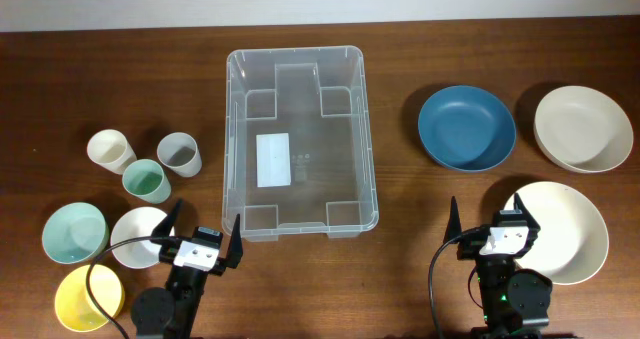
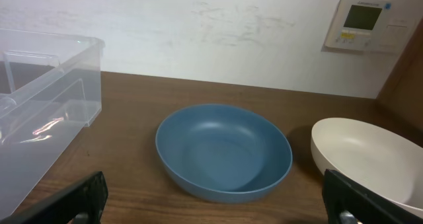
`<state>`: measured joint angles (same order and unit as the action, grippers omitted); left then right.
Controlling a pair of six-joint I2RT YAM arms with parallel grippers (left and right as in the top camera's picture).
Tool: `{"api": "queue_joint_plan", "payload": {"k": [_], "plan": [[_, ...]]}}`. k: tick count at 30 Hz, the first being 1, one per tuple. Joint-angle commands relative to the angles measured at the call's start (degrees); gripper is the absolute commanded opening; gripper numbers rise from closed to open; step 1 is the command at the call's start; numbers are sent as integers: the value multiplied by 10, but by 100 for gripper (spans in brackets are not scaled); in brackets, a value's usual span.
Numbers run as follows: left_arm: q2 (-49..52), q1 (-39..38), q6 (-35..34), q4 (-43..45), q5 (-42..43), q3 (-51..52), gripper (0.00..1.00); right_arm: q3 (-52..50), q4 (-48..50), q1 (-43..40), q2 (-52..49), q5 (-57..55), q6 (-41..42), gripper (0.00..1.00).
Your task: Pack container
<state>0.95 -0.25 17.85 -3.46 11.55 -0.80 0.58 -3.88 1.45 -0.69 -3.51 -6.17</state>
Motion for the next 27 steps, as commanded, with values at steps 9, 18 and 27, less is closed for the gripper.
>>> {"api": "queue_joint_plan", "payload": {"k": [9,18,27], "plan": [[-6,0,7,-1,-7,3,99,-3,-5,-3,3,1,2,99],[-6,0,7,-1,-7,3,99,-3,-5,-3,3,1,2,99],[-6,0,7,14,-7,3,99,-3,-4,-3,3,5,2,99]]}}
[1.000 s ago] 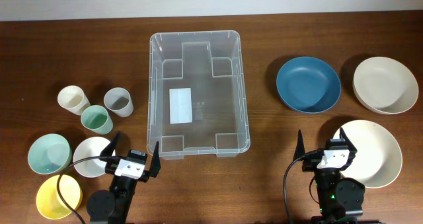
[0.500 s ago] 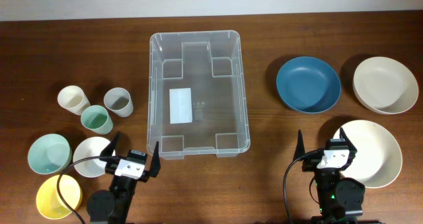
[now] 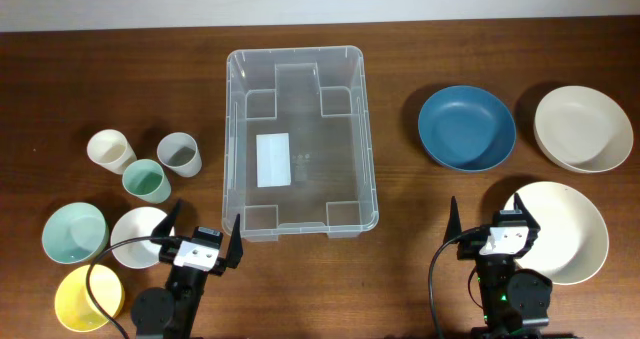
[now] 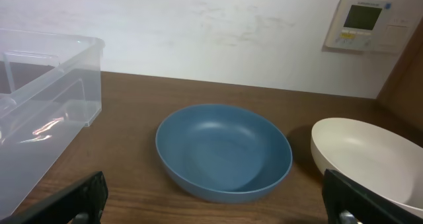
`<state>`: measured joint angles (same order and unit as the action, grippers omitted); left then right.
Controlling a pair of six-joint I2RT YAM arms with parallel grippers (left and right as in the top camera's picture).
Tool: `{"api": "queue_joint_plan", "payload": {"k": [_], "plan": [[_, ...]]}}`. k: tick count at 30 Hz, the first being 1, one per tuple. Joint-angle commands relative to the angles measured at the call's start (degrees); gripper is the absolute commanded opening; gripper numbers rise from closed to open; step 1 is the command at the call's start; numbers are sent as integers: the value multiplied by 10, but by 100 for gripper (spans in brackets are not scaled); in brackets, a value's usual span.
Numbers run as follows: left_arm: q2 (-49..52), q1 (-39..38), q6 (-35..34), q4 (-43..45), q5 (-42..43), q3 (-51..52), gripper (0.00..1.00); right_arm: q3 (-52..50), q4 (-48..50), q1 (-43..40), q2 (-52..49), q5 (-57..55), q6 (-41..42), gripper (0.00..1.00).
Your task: Pack container
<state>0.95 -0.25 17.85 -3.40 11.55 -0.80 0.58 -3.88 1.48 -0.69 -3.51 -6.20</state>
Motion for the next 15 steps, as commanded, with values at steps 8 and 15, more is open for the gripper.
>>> {"api": "queue_joint_plan", "payload": {"k": [8,15], "plan": [[-5,0,7,-4,-20,3,99,-3,27,-4,3,5,16,99],[-3,0,-118,-2,-20,3,99,0,36,-4,-2,9,115,99]]}}
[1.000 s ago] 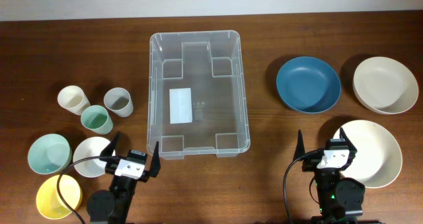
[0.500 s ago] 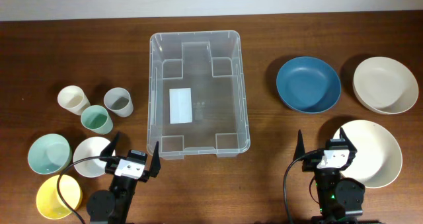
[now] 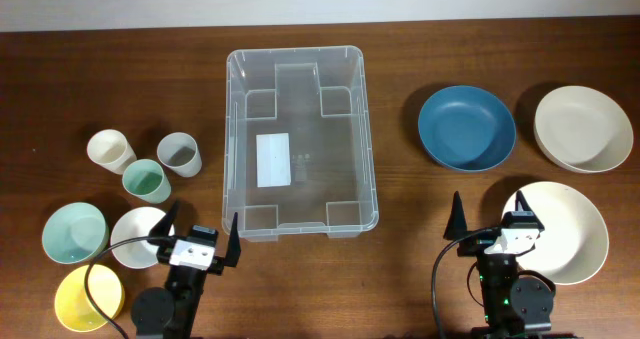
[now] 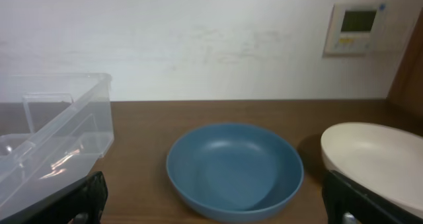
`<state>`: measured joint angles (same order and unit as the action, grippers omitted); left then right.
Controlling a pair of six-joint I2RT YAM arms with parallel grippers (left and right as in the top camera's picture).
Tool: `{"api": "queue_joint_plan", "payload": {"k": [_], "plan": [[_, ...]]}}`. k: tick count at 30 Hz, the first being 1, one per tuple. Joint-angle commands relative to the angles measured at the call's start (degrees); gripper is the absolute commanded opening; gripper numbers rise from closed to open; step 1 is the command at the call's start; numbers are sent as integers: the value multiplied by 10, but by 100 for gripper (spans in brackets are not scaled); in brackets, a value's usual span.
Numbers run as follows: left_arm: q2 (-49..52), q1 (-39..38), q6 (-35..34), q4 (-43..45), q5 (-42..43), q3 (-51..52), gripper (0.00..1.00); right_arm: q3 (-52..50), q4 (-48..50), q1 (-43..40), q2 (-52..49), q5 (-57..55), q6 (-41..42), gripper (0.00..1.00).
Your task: Pack container
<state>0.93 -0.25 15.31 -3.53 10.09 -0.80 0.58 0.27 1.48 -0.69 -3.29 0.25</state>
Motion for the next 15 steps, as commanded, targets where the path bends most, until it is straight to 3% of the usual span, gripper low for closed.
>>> {"api": "queue_joint_plan", "payload": {"k": [1,7,15], "plan": [[0,0,-120,-2,-5,3,99,8,-15,-4,-7,7,50,99],[35,0,-137,-6,-5,-36,99,86,-55,-4,-83,0,50,99],[148,0,-137,-52,-10,-160,99,274,-132,-4,-317,1,49,99]]}}
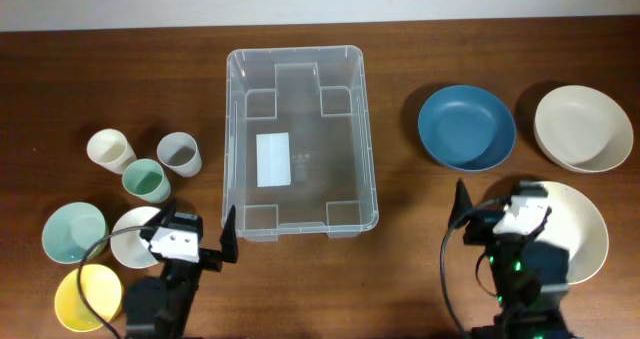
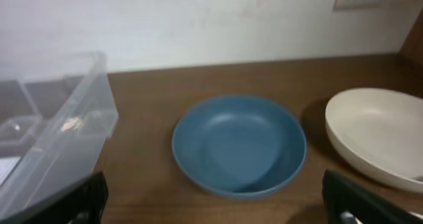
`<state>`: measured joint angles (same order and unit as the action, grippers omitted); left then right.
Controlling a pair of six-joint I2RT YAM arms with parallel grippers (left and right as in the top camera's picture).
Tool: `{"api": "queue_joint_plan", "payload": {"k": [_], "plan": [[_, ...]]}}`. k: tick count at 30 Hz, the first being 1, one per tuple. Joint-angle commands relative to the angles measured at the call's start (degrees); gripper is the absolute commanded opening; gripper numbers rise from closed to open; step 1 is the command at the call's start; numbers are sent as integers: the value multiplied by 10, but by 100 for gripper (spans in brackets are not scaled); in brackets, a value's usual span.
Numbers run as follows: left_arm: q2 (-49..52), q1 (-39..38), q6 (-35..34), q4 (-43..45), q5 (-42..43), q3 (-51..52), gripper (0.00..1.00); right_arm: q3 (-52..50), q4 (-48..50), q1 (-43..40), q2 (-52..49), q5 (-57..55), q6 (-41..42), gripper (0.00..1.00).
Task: Pack container
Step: 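Move the right gripper to the blue plate and grasp its rim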
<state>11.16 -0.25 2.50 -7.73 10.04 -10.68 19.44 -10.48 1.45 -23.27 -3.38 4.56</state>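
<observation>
A clear plastic container stands in the middle of the table with only a white label on its floor; its corner shows in the right wrist view. A blue bowl lies to its right, straight ahead of my right gripper. That gripper is open and holds nothing, and it sits over the near edge of a large cream bowl. My left gripper is open near the container's front left corner, beside a white bowl.
A second cream bowl sits at the far right. On the left stand a cream cup, a grey cup and a green cup, with a mint bowl and a yellow bowl nearer the front.
My right gripper has moved a little farther from the front edge and to the right, and its camera looks down more on the blue bowl. My left gripper has shifted slightly left. Both stay open.
At the two oldest moments both arms were still near the front edge, open, with the blue bowl ahead of the right one. Then the right wrist view had changed slightly. Now both arms have moved a little, and no dish has moved.
</observation>
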Motion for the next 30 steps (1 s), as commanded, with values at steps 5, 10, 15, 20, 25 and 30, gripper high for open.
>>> {"api": "queue_joint_plan", "payload": {"k": [5,10,15,20,25,30], "plan": [[199,0,-19,-106,-9,-209,100,281,-160,-4,-278,2,6,99],[386,0,-19,-279,-9,-399,99,505,-358,-5,-470,7,2,99],[522,0,-19,-457,-8,-558,99,581,-446,-5,-539,66,4,99],[564,0,-19,-485,-6,-592,100,595,-438,-16,-546,35,45,99],[564,0,-19,-483,-7,-592,99,711,-490,-109,-643,43,67,99],[564,0,-19,-483,-7,-592,100,762,-506,-151,-766,72,47,99]]}}
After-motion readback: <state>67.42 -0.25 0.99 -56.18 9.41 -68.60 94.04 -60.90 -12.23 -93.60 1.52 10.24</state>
